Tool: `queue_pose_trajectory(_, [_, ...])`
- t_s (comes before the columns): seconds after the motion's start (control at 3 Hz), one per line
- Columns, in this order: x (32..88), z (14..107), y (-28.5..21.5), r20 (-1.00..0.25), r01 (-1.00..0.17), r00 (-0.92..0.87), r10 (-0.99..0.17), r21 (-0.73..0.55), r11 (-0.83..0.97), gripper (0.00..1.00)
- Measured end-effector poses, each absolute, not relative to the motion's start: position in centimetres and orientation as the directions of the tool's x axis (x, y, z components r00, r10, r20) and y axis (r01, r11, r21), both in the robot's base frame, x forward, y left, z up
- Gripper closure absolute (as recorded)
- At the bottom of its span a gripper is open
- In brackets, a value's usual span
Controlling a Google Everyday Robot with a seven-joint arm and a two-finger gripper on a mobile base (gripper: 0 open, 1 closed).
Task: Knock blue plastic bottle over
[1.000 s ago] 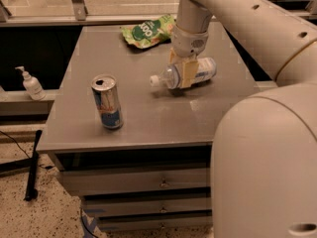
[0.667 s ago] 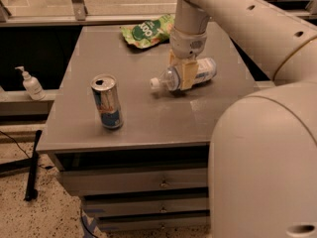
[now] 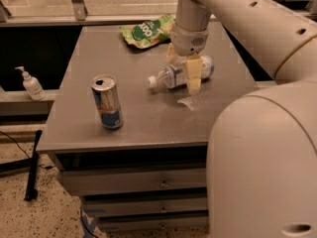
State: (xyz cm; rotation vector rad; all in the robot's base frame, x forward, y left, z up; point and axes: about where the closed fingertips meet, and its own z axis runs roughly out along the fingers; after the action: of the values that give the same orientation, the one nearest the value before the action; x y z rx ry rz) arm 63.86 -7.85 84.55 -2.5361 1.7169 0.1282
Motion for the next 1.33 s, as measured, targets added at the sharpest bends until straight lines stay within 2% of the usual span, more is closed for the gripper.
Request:
queue_pose_trajectory(0.33, [64.2,85.6,-8.3,-0.146,-0.938,0.347,-0.926,-0.038,-0.345,0.0])
queue_pose_trajectory(0.67, [64.9,87.4,-10.4,-0.264,-0.962,0.271,-0.926,-0.099,-0.253,0.0])
queue_pose_trajectory(1.0, [64.9,89.8,-14.9,-0.448,-0.984,0.155,-0.881,-0.15,-0.096,0.0])
queue_pose_trajectory(1.33, [64.4,92.2,-19.5,-0.622,-0.984,0.047,-0.782,-0.165,0.072,0.0])
